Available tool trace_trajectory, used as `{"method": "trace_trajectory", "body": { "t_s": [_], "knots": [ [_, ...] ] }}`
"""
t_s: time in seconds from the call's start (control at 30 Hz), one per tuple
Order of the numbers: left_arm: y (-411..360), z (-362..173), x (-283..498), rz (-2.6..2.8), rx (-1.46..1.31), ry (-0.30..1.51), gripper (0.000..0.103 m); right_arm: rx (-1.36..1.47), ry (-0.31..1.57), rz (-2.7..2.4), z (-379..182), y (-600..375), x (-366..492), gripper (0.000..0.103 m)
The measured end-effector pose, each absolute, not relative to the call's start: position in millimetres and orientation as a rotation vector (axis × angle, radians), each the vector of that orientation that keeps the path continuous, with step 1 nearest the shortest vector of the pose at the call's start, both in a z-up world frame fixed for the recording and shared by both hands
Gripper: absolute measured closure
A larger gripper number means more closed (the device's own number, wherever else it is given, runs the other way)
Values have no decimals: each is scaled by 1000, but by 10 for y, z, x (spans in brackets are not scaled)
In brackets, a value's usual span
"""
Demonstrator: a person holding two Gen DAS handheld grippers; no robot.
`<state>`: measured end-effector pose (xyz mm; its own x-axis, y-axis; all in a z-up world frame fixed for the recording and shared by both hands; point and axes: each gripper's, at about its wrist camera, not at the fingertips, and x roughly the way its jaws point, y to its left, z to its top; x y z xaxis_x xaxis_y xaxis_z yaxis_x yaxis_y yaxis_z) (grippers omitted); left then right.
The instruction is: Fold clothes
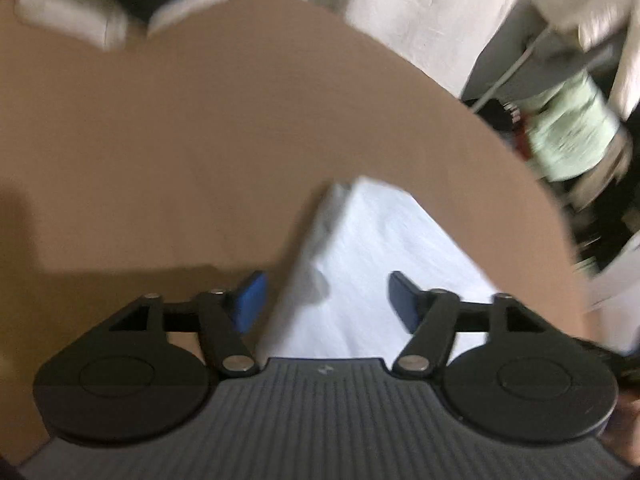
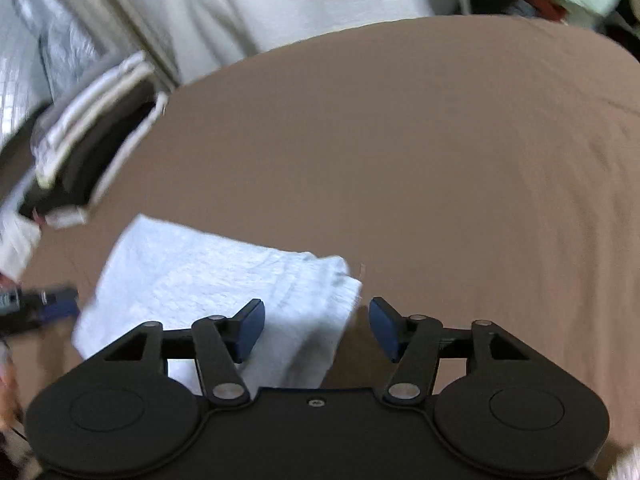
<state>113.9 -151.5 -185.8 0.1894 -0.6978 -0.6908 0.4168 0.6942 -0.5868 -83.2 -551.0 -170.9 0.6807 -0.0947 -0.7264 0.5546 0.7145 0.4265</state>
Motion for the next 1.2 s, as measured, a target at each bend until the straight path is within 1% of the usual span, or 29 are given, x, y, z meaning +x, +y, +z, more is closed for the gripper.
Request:
{"method": "trace_trajectory", "body": {
  "t_s": [0.1,0.17,0.23,0.3,0.37,0.43,0.53,0.57,0.63,0.7,0.77,0.8,0.83,0.9,0.93,0.97,1.03,1.07,1.13,1.2],
  "knots": [
    [-1354,-2072,1147,-786,-430,1259,27,883,661,-331,-1774,-5602,-1069,32],
    [-1308,-2127,1158,-758,-438,1291,26,1030,660,-244,-1914,-5618,-1074,31],
    [-1322,-2129,1135,-739,-388,1314,26,1039,696,-235,-1976,-5600,-1004,31],
    [-1347,-2114,1097,-737,-338,1315,24,1030,723,-237,-2006,-5585,-954,31],
    [-1413,-2144,1164,-749,-338,1303,16,1048,720,-253,-2014,-5606,-997,28],
    [-1481,-2185,1219,-772,-362,1283,10,1129,723,-262,-2110,-5658,-1022,23],
    [-1564,-2256,1245,-803,-468,1252,7,1247,741,-240,-2273,-5707,-1020,23],
    [-1588,-2279,1254,-794,-511,1252,3,1274,747,-226,-2320,-5710,-996,22],
    [-1649,-2301,1260,-790,-541,1239,3,1329,760,-197,-2414,-5716,-947,20],
    [-1734,-2281,1245,-815,-475,1207,12,1305,761,-187,-2438,-5697,-833,18],
    [-1820,-2261,1230,-839,-409,1173,59,1262,753,-174,-2436,-5685,-718,18],
    [-1865,-2236,1208,-850,-360,1147,63,1218,736,-180,-2415,-5674,-674,18],
    [-1912,-2196,1176,-866,-309,1115,69,1140,723,-196,-2370,-5630,-622,18],
    [-2039,-2022,1047,-897,-143,1003,73,982,697,-227,-2281,-5539,-518,25],
    [-2102,-1927,958,-907,-64,943,75,902,698,-231,-2233,-5467,-495,34],
    [-2169,-1839,867,-918,8,883,76,822,699,-235,-2185,-5394,-473,41],
    [-2204,-1724,773,-931,44,829,77,662,698,-241,-2090,-5249,-427,50],
    [-2216,-1689,749,-931,52,814,77,649,690,-245,-2056,-5234,-447,56],
    [-2190,-1646,726,-921,76,798,77,628,669,-251,-1978,-5206,-495,62],
    [-2144,-1594,748,-913,67,804,77,585,647,-252,-1877,-5142,-510,65]
  ]
}}
